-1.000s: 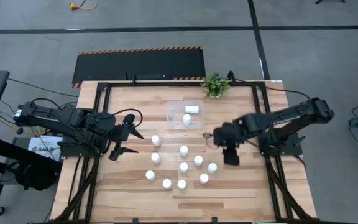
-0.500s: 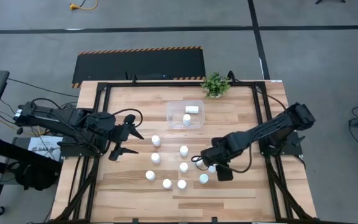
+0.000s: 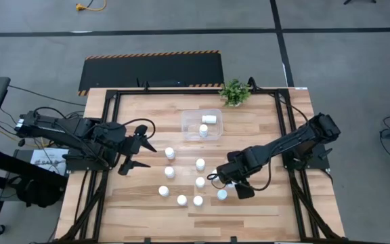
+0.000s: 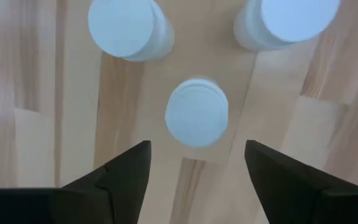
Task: Pick and place pill bottles into a basket
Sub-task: Put the white medicine bottle into the transparent bin
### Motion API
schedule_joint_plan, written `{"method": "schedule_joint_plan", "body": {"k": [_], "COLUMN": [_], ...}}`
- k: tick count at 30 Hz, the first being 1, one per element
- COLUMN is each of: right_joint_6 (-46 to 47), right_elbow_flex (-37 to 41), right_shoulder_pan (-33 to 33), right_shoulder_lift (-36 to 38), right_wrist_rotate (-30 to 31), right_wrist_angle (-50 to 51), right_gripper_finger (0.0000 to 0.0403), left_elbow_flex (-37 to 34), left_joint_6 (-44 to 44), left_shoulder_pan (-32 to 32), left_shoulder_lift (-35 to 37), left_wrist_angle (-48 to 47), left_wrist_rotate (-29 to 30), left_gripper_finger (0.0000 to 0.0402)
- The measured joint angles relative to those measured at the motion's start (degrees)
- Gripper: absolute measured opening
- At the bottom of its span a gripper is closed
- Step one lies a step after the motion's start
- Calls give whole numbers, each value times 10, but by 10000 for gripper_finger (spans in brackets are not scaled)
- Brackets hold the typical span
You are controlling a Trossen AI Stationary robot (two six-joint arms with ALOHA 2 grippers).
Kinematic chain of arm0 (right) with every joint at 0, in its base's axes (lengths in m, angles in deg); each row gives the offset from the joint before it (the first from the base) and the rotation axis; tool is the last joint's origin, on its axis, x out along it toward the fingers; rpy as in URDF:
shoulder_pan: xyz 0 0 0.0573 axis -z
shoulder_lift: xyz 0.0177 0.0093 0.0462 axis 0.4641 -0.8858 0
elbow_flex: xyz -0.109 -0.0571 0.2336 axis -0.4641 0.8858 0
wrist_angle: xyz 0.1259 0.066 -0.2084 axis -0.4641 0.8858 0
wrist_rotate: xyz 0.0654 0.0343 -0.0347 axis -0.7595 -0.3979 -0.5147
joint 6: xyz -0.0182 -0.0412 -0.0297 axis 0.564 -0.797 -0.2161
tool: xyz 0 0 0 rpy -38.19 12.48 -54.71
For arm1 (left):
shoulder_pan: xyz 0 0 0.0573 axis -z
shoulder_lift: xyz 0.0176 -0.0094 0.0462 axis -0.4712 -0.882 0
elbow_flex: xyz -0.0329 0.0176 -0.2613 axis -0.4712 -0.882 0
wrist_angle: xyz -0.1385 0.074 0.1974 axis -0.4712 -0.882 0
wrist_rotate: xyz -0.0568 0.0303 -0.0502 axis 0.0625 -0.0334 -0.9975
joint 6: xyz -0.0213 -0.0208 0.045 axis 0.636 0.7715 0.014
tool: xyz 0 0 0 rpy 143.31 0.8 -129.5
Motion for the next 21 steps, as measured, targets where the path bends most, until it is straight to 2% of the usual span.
{"method": "schedule_joint_plan", "body": {"k": [21], "right_joint_6": [-78], "right_elbow_flex": [0], "right_shoulder_pan": [0], "right_shoulder_lift": [0], "right_wrist_rotate": [2], "right_wrist_angle": [-22], "right_gripper_finger": [256], "left_elbow_flex": [0], "left_joint_6": [0], "left_shoulder_pan": [0], "left_shoulder_lift": [0], "left_wrist_angle": [-8], "left_wrist_rotate": [-3], "left_gripper_finger": [279]}}
